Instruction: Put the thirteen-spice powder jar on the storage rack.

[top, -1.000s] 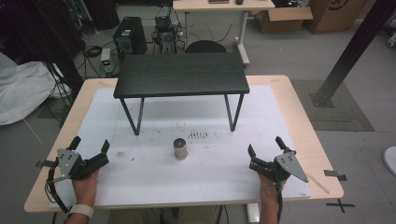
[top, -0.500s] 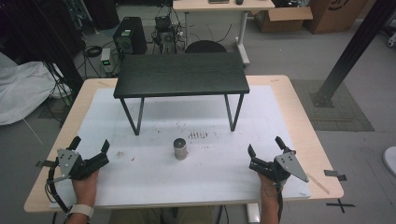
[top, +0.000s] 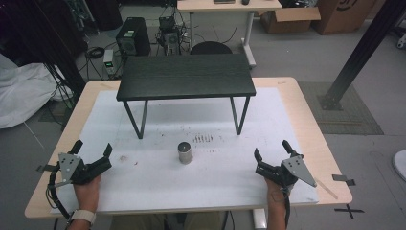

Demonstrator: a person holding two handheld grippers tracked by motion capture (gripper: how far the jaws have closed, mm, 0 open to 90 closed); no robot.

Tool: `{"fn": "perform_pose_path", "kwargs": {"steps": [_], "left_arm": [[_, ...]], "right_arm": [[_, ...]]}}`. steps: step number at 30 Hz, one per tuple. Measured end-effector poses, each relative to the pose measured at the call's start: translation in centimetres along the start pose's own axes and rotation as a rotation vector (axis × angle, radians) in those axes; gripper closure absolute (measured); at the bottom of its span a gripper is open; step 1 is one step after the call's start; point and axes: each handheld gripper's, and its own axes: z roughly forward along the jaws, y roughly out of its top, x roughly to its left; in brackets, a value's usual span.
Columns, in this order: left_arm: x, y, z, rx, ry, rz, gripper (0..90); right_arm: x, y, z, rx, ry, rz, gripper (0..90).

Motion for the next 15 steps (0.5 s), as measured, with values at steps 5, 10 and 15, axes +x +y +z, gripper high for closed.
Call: {"fn": "perform_pose_path", "kwargs": {"steps": [5,10,15], "left_arm": [[0.01,0.01,0.01,0.002,0.000,0.001,1.2],[0.00,0.01,0.02,0.002,0.000,0.000,1.2],[-0.01,0.01,0.02,0.001,0.000,0.000,1.2]], "right_arm": [[-0.02,0.01,0.03,0.002,0.002,0.001,0.0],[-0.05,0.02,0.03,0.001,0.003,0.002,0.0],[-0.04,0.02,0.01,0.000,0.007,0.001,0.0]]}}
